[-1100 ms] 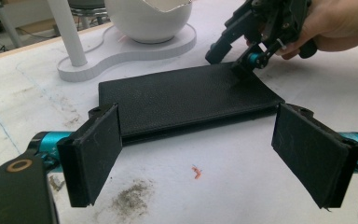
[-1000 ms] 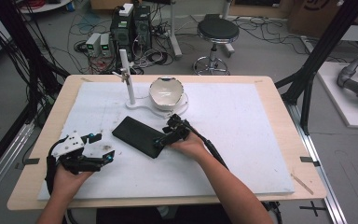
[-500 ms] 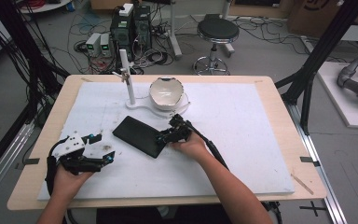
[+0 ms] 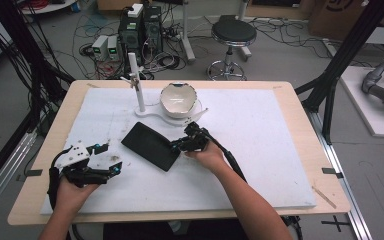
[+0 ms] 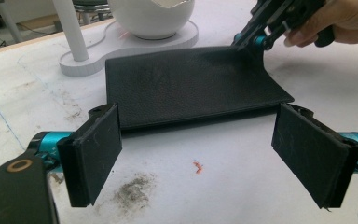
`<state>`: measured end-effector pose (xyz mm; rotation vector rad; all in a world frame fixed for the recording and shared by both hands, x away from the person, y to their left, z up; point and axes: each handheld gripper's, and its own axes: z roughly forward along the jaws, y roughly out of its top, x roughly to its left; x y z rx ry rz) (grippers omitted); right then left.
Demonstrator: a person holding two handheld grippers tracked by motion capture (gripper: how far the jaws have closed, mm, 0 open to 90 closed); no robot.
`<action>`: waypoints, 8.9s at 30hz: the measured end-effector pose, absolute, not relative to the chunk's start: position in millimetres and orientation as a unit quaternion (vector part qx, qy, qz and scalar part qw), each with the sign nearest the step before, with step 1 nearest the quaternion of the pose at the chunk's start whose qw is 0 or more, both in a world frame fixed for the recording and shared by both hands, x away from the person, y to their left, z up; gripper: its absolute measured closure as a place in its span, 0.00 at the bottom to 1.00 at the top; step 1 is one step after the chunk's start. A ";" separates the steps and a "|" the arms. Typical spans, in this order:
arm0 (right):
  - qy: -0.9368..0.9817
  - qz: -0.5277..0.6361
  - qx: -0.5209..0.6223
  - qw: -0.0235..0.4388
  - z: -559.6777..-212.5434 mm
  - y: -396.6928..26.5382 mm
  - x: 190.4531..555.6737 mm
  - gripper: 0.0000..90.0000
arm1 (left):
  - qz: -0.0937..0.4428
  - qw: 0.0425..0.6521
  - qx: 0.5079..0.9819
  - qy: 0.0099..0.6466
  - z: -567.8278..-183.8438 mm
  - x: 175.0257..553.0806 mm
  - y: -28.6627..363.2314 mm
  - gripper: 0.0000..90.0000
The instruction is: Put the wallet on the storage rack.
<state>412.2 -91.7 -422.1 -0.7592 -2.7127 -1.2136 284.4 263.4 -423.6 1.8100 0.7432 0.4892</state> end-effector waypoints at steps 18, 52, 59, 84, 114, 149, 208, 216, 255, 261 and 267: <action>-0.878 -0.441 -0.183 -0.028 -358.6 -158.0 372.8 0.94 | 0.151 0.578 0.749 0.288 -410.1 298.4 239.0 0.18; -0.843 -0.530 -0.087 -0.038 -362.9 -251.6 324.0 0.90 | -0.045 0.624 0.770 0.123 -401.3 322.4 130.5 0.83; -0.816 -0.547 -0.172 -0.079 -369.9 -263.8 325.3 0.63 | -0.017 0.614 0.778 0.132 -379.7 325.3 137.1 0.83; -0.807 -0.482 -0.306 -0.151 -405.5 -305.7 329.2 0.42 | 0.137 0.464 0.857 0.180 -248.5 383.1 154.3 0.83; -0.810 -0.479 -0.310 -0.137 -409.3 -304.2 334.6 0.41 | 0.160 0.375 0.878 0.250 -267.9 471.3 136.9 0.83; -0.817 -0.471 -0.310 -0.119 -413.1 -300.5 337.0 0.41 | 0.262 0.413 0.805 0.335 -286.0 496.4 131.4 0.48; -0.814 -0.477 -0.312 -0.112 -412.4 -298.0 336.7 0.38 | 0.225 0.471 0.802 0.291 -292.9 467.6 118.7 0.47; -0.797 -0.489 -0.329 -0.131 -407.8 -309.5 338.1 0.34 | 0.205 0.499 0.796 0.274 -279.6 431.3 136.2 0.36; -0.761 -0.505 -0.380 -0.147 -407.6 -341.1 336.5 0.22 | 0.139 0.558 0.759 0.305 -417.2 321.7 208.0 0.18; -0.765 -0.498 -0.379 -0.154 -408.8 -340.8 335.2 0.22 | 0.138 0.559 0.758 0.308 -419.9 321.9 211.5 0.18; -0.768 -0.493 -0.378 -0.153 -409.9 -338.9 334.9 0.22 | 0.141 0.560 0.754 0.313 -420.8 322.4 214.2 0.18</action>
